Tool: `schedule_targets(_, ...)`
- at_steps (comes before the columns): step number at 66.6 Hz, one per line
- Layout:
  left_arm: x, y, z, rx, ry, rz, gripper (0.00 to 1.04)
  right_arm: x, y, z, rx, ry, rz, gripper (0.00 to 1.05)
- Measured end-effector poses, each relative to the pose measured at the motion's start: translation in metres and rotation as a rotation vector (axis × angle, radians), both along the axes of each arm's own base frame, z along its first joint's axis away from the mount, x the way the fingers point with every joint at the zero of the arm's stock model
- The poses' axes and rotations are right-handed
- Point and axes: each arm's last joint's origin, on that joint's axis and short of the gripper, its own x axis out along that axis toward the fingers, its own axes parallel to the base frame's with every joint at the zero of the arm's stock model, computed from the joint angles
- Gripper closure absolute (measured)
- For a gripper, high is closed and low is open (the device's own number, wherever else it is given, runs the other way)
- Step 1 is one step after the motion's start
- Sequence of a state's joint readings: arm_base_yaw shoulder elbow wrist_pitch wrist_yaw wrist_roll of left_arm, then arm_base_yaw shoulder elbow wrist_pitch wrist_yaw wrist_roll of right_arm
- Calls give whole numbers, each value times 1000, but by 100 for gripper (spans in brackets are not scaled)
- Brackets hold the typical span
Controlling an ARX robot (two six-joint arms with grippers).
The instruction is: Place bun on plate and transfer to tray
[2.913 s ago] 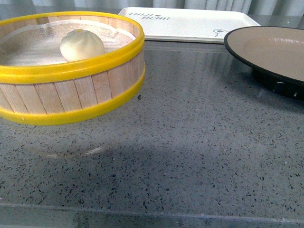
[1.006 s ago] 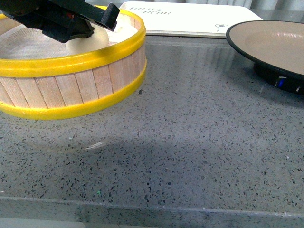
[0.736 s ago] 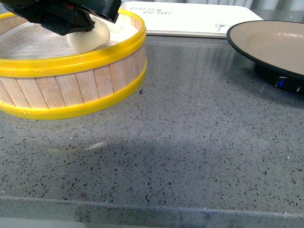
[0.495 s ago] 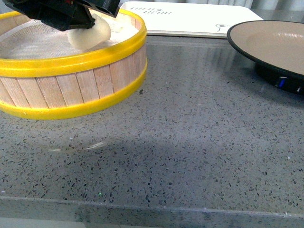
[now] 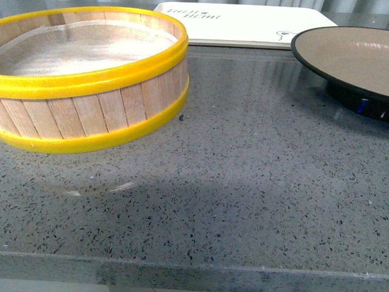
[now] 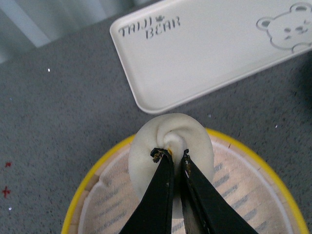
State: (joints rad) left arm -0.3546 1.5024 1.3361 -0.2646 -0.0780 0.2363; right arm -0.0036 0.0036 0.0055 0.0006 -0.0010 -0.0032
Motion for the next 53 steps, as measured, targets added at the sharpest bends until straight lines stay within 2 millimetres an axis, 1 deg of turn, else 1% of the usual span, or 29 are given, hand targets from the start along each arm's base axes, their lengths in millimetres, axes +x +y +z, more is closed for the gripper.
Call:
schedule_targets(3, 2, -6, 11, 2, -21, -14, 101, 0, 0, 0, 0, 0, 0, 9)
schedule_targets(7, 3, -15, 21, -1, -37, -34, 101, 0, 0, 0, 0, 0, 0, 9)
schedule_targets(12, 7, -34, 32, 1, -55, -78, 101, 0, 0, 0, 0, 0, 0, 9)
schedule_targets(17, 10, -54, 37, 6, -62, -122, 101, 0, 0, 0, 0, 0, 0, 9)
schedule_targets(24, 16, -87, 41, 8, -67, -193, 101, 0, 0, 0, 0, 0, 0, 9)
schedule_targets(26, 18, -92, 41, 7, -65, -206, 101, 0, 0, 0, 0, 0, 0, 9)
schedule_targets(30, 22, -112, 41, 1, -65, -248, 101, 0, 0, 0, 0, 0, 0, 9)
schedule_targets(35, 26, -130, 39, -16, -61, -292, 101, 0, 0, 0, 0, 0, 0, 9)
schedule_targets(42, 29, -161, 26, -30, -40, -347, 101, 0, 0, 0, 0, 0, 0, 9)
schedule_targets(47, 28, -175, 16, -34, -22, -371, 101, 0, 0, 0, 0, 0, 0, 9)
schedule_targets(53, 26, -187, 7, -48, 4, -403, 101, 0, 0, 0, 0, 0, 0, 9)
